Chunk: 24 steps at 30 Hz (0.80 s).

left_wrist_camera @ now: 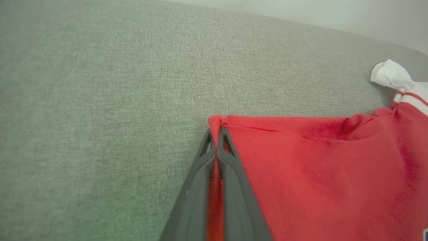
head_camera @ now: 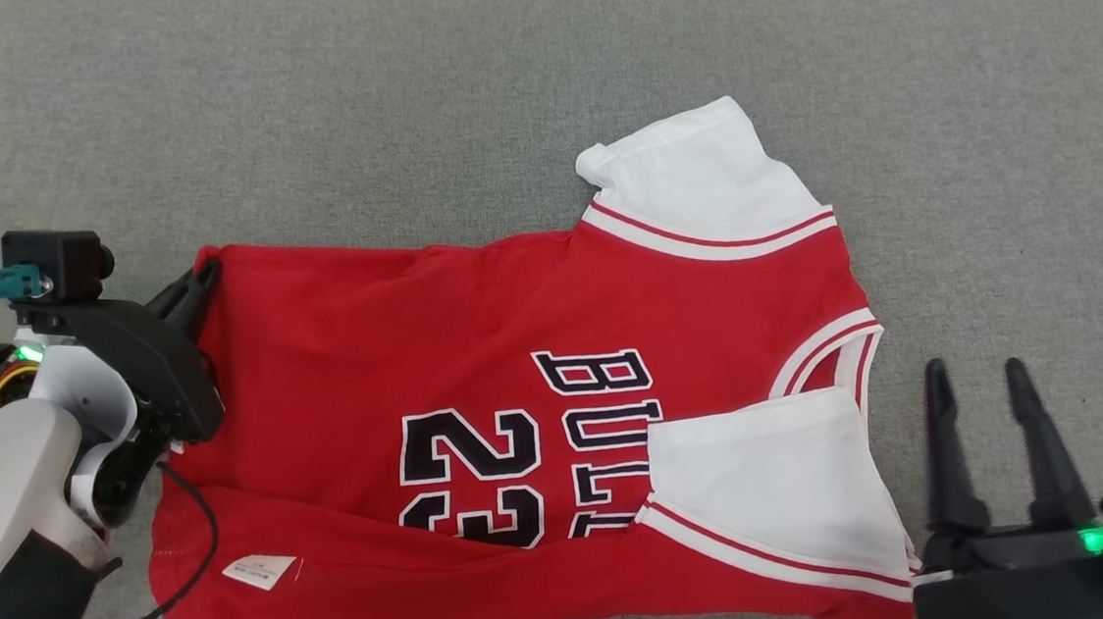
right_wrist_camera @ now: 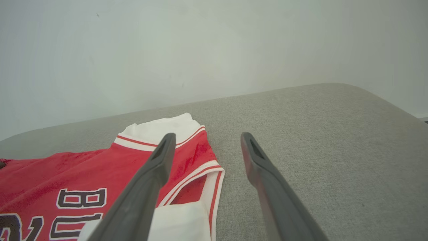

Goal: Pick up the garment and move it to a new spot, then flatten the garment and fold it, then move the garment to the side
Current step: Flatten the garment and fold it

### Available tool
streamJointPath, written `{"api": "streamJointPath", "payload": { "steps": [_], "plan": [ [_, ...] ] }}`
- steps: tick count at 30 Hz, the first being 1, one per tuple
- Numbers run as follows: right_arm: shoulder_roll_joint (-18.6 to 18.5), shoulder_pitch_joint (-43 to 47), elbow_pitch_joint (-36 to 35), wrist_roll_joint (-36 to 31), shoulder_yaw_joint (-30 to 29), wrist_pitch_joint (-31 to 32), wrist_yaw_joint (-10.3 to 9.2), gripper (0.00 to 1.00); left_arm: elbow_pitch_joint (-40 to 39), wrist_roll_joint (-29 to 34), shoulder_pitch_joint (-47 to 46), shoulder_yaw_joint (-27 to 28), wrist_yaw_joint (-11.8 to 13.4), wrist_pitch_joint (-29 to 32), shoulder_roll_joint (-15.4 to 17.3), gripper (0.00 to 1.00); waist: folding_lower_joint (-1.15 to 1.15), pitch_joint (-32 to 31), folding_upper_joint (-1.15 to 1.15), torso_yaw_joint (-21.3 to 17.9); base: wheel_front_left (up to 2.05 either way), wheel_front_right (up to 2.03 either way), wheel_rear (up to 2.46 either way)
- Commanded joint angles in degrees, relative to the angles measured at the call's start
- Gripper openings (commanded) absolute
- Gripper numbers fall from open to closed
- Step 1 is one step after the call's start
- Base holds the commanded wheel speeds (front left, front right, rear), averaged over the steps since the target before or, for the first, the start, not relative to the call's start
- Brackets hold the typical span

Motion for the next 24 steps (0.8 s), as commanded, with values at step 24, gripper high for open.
{"api": "streamJointPath", "payload": {
  "steps": [24],
  "plan": [
    [-16.65,-38.47,27.76,12.19,10.62,9.25,-0.04,1.00,-10.10,4.42,-2.39,-3.54,3.69,-3.77,-3.58,0.00,0.00,5.06,-0.01,8.39,0.00,0.00,0.00]
  ]
}}
